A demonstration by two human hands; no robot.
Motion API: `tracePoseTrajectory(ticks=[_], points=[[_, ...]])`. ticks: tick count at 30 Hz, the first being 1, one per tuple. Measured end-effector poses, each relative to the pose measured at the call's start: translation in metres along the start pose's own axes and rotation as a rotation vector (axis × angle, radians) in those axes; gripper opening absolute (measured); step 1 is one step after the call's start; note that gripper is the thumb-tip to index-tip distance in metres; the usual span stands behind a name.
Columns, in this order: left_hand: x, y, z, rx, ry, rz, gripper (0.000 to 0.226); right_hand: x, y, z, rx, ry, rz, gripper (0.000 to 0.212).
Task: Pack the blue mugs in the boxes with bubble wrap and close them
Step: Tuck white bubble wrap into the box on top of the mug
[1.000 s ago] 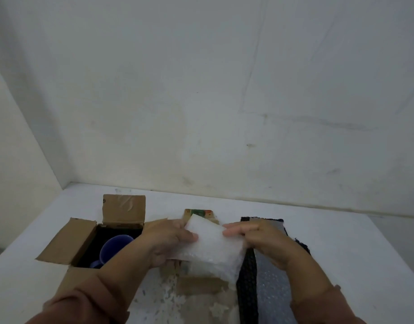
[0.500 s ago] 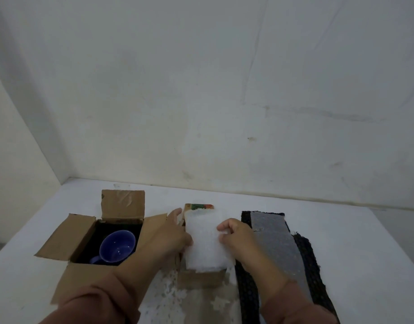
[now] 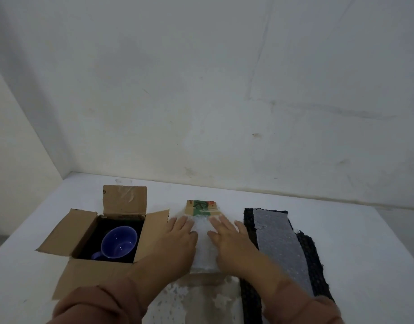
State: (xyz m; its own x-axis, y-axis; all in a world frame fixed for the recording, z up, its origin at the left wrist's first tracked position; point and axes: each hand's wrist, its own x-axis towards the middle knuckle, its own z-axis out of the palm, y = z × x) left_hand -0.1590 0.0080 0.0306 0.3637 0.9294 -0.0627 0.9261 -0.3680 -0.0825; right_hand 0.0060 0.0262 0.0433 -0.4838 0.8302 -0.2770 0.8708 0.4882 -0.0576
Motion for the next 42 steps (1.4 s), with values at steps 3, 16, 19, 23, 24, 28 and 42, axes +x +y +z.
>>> tracePoseTrajectory(ticks=[3, 16, 19, 23, 24, 28, 42], points=[[0.003, -0.001, -0.005, -0.05, -0.279, 0.011, 0.073, 0.005, 0.003, -0.002, -0.075, -0.197, -0.033, 0.083], [0.025, -0.009, 0.002, 0.081, -0.254, 0.078, 0.063, 0.028, 0.008, -0.008, -0.094, -0.333, -0.001, 0.088], [0.027, -0.004, 0.002, 0.097, -0.257, 0.065, 0.062, 0.028, 0.009, 0.004, -0.038, -0.221, -0.006, 0.083], [0.028, -0.001, 0.001, 0.074, -0.253, 0.043, 0.064, 0.007, 0.022, 0.018, 0.68, 0.041, 0.065, 0.059], [0.026, -0.003, 0.001, 0.052, -0.248, 0.038, 0.063, -0.002, 0.031, 0.025, 0.872, 0.207, 0.191, 0.047], [0.017, 0.002, -0.004, -0.097, -0.197, 0.021, 0.059, -0.041, 0.074, 0.064, 0.75, 0.311, 0.67, 0.026], [0.008, 0.047, -0.024, -0.812, -0.029, -0.115, 0.033, -0.066, 0.07, 0.047, 0.913, 0.578, 0.771, 0.04]])
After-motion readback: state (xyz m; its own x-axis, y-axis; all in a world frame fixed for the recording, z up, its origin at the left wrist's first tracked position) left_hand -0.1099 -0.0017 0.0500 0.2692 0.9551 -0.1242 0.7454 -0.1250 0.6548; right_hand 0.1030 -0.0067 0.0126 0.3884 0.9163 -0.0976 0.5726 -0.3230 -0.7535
